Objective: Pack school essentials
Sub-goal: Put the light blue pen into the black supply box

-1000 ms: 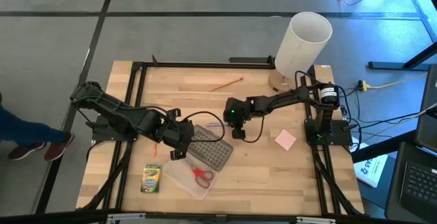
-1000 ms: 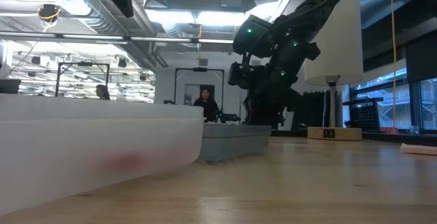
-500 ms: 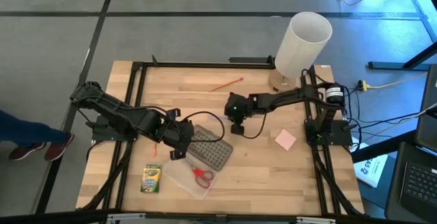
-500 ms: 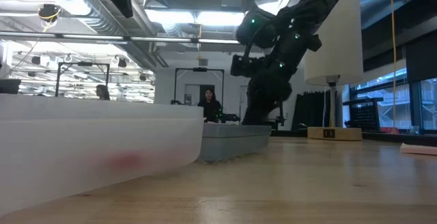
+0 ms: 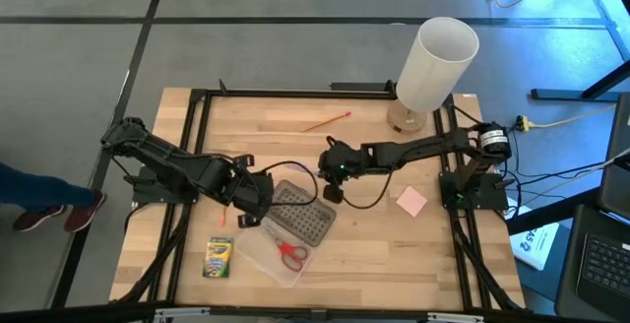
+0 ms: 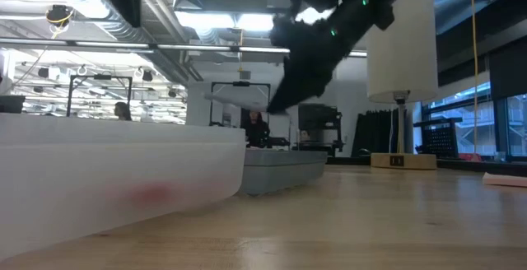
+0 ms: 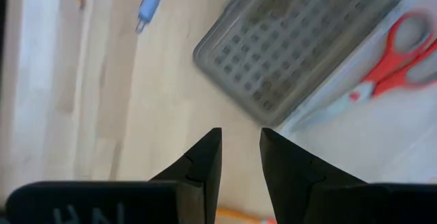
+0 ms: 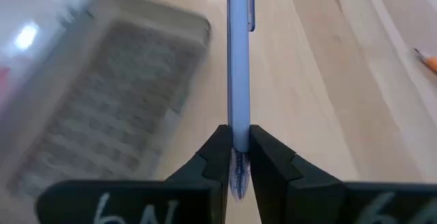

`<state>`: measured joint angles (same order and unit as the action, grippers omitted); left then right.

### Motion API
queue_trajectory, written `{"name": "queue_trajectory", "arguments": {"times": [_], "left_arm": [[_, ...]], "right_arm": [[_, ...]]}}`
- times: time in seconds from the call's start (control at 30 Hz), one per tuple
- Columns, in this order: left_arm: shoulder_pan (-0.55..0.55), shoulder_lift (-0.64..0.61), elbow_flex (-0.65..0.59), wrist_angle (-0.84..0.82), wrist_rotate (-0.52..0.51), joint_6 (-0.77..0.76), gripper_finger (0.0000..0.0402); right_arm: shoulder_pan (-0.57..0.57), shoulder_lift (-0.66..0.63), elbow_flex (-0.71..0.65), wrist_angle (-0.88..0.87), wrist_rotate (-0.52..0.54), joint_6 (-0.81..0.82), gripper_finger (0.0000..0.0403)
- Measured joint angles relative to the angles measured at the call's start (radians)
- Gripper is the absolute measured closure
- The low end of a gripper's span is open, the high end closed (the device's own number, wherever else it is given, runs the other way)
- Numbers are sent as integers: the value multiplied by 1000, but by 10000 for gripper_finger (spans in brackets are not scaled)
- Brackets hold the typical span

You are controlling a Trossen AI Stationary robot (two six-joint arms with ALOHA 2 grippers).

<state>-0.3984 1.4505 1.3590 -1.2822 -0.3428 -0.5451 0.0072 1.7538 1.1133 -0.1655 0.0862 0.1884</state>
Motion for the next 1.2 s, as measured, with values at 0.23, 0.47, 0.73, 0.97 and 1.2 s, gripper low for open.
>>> {"name": "queue_trajectory", "arguments": {"times": [0.23,0.47,0.73,0.97,1.2], "left_arm": [[-57,-102,0,-51,-14,-99,308],[-117,-157,0,-36,-37,-77,308],[-178,-157,0,-35,-35,6,308],[-215,-157,0,-32,-35,-22,308],[-236,-157,0,-15,-38,-30,308]], "right_arm": [[108,0,84,21,58,155,357],[200,26,90,196,83,332,357],[321,88,90,356,193,481,357],[388,167,90,452,234,644,357],[405,231,90,468,237,702,357]]}}
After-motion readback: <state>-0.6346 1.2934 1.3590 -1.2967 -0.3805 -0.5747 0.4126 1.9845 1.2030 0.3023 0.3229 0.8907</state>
